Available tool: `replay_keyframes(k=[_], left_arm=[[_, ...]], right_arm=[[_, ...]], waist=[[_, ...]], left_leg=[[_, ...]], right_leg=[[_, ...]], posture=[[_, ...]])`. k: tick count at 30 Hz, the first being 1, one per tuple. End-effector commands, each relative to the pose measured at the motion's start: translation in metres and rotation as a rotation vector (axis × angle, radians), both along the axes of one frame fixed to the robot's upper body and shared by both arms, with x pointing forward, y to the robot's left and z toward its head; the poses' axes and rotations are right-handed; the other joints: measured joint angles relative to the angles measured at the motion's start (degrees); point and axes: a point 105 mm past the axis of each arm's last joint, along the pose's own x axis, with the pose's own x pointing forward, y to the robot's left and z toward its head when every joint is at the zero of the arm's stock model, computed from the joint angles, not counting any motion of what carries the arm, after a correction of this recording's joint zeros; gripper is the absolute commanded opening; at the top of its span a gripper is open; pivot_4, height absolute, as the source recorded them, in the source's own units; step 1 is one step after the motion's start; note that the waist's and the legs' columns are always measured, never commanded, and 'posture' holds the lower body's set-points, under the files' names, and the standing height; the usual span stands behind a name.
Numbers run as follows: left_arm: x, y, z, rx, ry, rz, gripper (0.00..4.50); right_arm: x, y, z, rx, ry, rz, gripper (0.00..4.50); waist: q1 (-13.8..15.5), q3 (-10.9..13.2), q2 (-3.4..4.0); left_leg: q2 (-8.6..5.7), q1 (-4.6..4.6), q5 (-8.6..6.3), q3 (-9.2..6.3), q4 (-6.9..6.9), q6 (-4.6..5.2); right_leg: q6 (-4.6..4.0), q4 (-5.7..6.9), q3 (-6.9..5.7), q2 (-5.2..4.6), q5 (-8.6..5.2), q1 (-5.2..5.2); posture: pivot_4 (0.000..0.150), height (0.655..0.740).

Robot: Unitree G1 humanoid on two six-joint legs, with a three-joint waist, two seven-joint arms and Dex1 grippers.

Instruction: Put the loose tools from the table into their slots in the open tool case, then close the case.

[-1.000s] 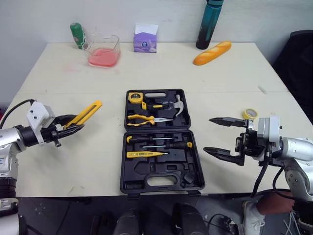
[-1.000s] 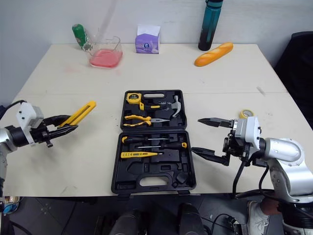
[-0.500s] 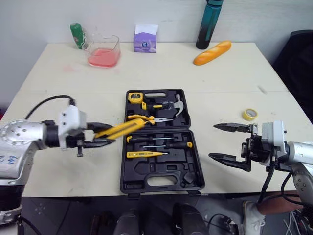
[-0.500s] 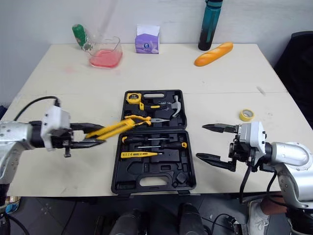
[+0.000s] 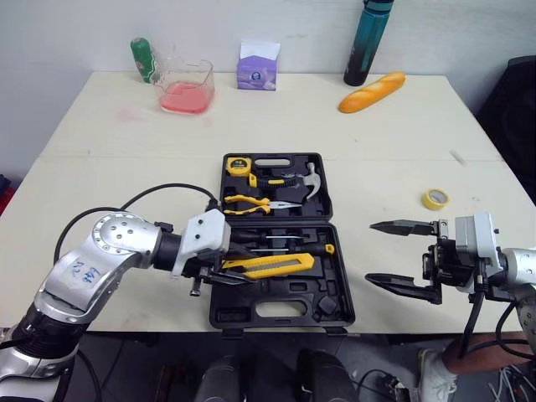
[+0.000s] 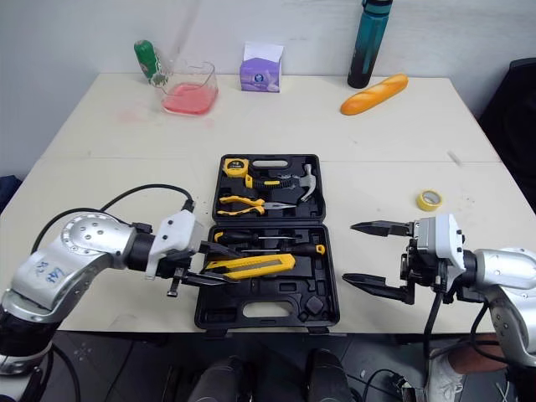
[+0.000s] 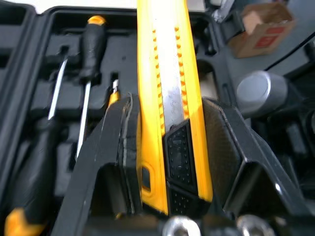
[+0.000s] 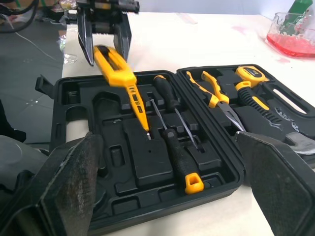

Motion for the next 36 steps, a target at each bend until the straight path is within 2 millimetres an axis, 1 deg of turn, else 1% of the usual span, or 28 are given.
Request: replay_keyframes(k=[1, 4, 6, 9, 13, 17, 21, 26, 33, 36], left_arm=[[0.0, -0.013, -0.003, 0.013, 0.004, 0.004, 1.39], [-0.002, -0.02, -0.009, 0.039, 0.025, -0.011, 1.39], [-0.002, -0.022, -0.017, 0.077, 0.01, -0.024, 1.39], [-0.003, -0.026, -0.024, 0.089, 0.02, -0.026, 1.39], [-0.003, -0.026, -0.032, 0.11, 0.021, -0.029, 1.39], [0.002, -0.025, -0.04, 0.148, -0.006, -0.013, 1.39], [-0.003, -0.022, -0.049, 0.192, 0.006, -0.041, 1.39], [-0.002, -0.021, -0.054, 0.218, -0.022, -0.039, 1.39], [-0.001, -0.022, -0.054, 0.216, -0.02, -0.041, 1.39], [-0.002, -0.023, -0.054, 0.216, -0.01, -0.047, 1.39]], right_arm=[[-0.007, 0.0, 0.01, -0.008, -0.031, 0.008, 4.5], [-0.01, -0.002, 0.008, -0.012, -0.024, 0.001, 4.5], [-0.012, -0.004, 0.008, -0.014, -0.024, -0.009, 4.5], [-0.014, -0.005, 0.007, -0.02, -0.024, -0.019, 4.5], [-0.014, -0.004, 0.007, -0.018, -0.026, -0.023, 4.5], [-0.014, -0.004, 0.007, -0.018, -0.028, -0.026, 4.5], [-0.015, -0.005, 0.006, -0.017, -0.03, -0.031, 4.5], [-0.016, -0.009, 0.004, -0.024, -0.023, -0.036, 4.5], [-0.02, -0.02, 0.0, -0.046, -0.008, -0.04, 4.5], [-0.021, -0.021, 0.0, -0.044, -0.009, -0.039, 4.5]], waist=[[0.3, 0.0, 0.0], [0.6, 0.0, 0.0], [0.7, 0.0, 0.0], [0.8, 0.0, 0.0], [0.7, 0.0, 0.0], [0.8, 0.0, 0.0], [0.8, 0.0, 0.0], [0.8, 0.0, 0.0], [0.8, 0.0, 0.0], [0.8, 0.0, 0.0]], left_leg=[[0.0, -0.01, 0.0, -0.01, 0.03, 0.0], [0.01, -0.01, 0.0, -0.01, 0.06, 0.0], [0.0, -0.02, 0.0, -0.02, 0.07, 0.0], [0.0, -0.02, 0.0, -0.03, 0.1, 0.0], [0.01, -0.02, 0.0, -0.05, 0.14, 0.0], [0.0, -0.03, 0.0, -0.06, 0.16, 0.01], [0.0, -0.02, 0.0, -0.08, 0.18, 0.01], [0.0, -0.01, 0.0, -0.12, 0.19, 0.01], [0.0, 0.02, -0.01, -0.15, 0.21, 0.02], [0.0, 0.03, -0.01, -0.16, 0.22, 0.02]], right_leg=[[0.0, 0.0, 0.0, 0.0, 0.0, 0.0], [0.0, 0.0, 0.01, 0.01, 0.0, 0.0], [0.0, -0.01, 0.0, 0.01, 0.0, 0.0], [0.0, -0.03, 0.0, 0.01, 0.0, 0.01], [-0.01, -0.06, 0.01, 0.01, 0.0, 0.01], [-0.01, -0.06, 0.0, 0.01, -0.01, 0.02], [-0.02, -0.06, -0.02, 0.01, -0.01, 0.04], [-0.01, -0.06, -0.03, 0.0, -0.01, 0.09], [-0.01, -0.08, -0.04, 0.0, -0.01, 0.14], [-0.01, -0.08, -0.04, 0.0, -0.01, 0.15]], posture=[[0.15, 0.74], [0.15, 0.74], [0.15, 0.74], [0.15, 0.74], [0.15, 0.74], [0.15, 0.74], [0.15, 0.74], [0.15, 0.74], [0.15, 0.74], [0.15, 0.74]])
